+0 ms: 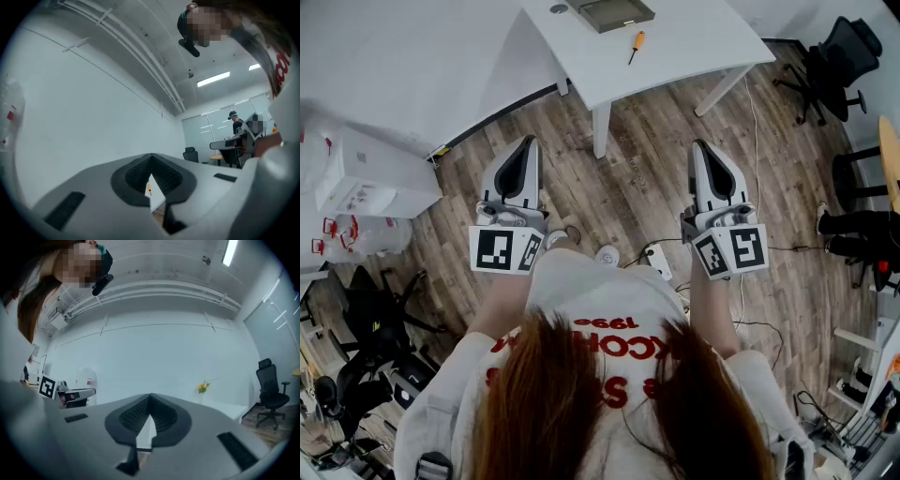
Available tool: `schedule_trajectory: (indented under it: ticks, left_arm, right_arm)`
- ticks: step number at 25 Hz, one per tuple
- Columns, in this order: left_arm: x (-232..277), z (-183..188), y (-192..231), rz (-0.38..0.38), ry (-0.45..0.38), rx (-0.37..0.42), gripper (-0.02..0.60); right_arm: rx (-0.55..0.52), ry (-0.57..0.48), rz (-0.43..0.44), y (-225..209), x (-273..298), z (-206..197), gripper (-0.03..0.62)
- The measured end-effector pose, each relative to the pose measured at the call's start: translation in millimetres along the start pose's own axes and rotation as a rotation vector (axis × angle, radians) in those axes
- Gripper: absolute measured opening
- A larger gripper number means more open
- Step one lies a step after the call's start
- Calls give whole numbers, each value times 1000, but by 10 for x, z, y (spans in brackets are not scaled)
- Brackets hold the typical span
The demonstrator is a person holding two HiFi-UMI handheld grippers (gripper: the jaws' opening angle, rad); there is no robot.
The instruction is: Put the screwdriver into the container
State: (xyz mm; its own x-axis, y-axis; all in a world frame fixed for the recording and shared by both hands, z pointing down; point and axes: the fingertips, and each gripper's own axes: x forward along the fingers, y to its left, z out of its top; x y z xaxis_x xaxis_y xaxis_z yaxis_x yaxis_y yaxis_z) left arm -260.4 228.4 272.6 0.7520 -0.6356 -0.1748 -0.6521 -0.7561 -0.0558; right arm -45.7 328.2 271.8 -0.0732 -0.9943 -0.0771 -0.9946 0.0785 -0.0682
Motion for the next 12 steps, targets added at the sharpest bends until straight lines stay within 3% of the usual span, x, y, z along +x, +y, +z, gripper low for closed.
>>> schedule_trajectory:
  ticks: [12]
  left_arm:
    - [-70,3,41,30,25,16,5]
  right_arm:
    - [84,-46,34,2,48,49,5]
